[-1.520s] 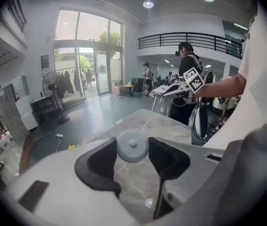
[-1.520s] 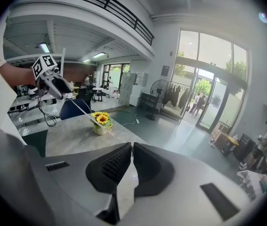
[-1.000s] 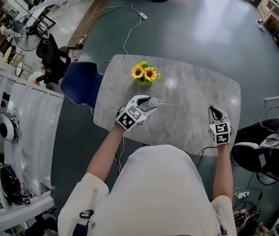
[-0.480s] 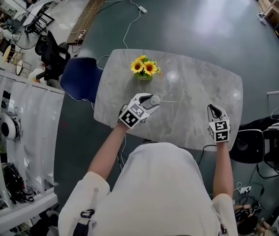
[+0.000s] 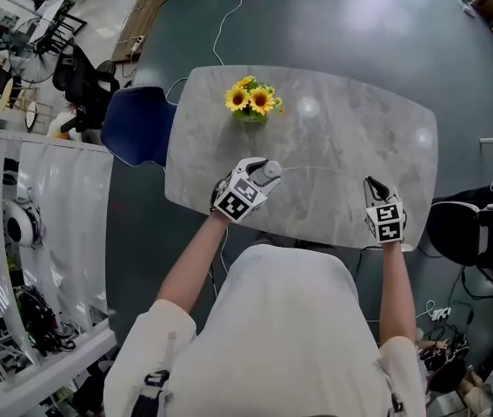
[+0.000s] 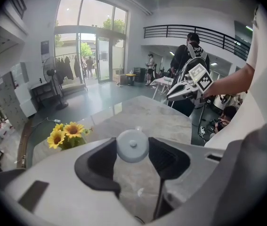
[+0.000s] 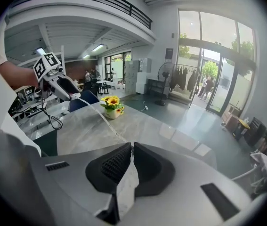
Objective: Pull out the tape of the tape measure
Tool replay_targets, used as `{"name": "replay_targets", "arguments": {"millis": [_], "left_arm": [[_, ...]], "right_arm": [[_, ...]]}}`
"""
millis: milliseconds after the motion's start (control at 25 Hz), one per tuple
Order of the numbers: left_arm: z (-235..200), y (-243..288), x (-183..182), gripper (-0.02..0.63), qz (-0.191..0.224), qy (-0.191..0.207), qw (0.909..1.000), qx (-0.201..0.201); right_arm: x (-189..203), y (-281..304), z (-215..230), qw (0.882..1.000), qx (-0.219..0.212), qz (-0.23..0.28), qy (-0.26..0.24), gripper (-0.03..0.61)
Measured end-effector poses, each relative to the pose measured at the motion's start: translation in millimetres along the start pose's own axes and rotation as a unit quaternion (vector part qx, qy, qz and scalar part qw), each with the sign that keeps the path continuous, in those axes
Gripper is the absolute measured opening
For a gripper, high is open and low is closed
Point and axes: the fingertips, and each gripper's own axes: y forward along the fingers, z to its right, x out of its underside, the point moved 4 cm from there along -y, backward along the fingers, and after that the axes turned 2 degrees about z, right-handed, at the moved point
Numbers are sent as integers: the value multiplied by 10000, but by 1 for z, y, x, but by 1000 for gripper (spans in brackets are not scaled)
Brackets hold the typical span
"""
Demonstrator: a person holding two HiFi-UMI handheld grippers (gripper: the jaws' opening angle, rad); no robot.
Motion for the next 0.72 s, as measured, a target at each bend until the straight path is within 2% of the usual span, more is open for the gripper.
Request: {"name": "replay_targets", "arguments": {"millis": [320,720], "left_arm": [[-2,47,39,216,-430,-68,9988,218],[-11,130,68,216,-847,38,9956,398]], "right_arm": [[48,33,-4,9977,-170,-629,169,41],[108,76,6,9895,-315,-1344,434,41]]}}
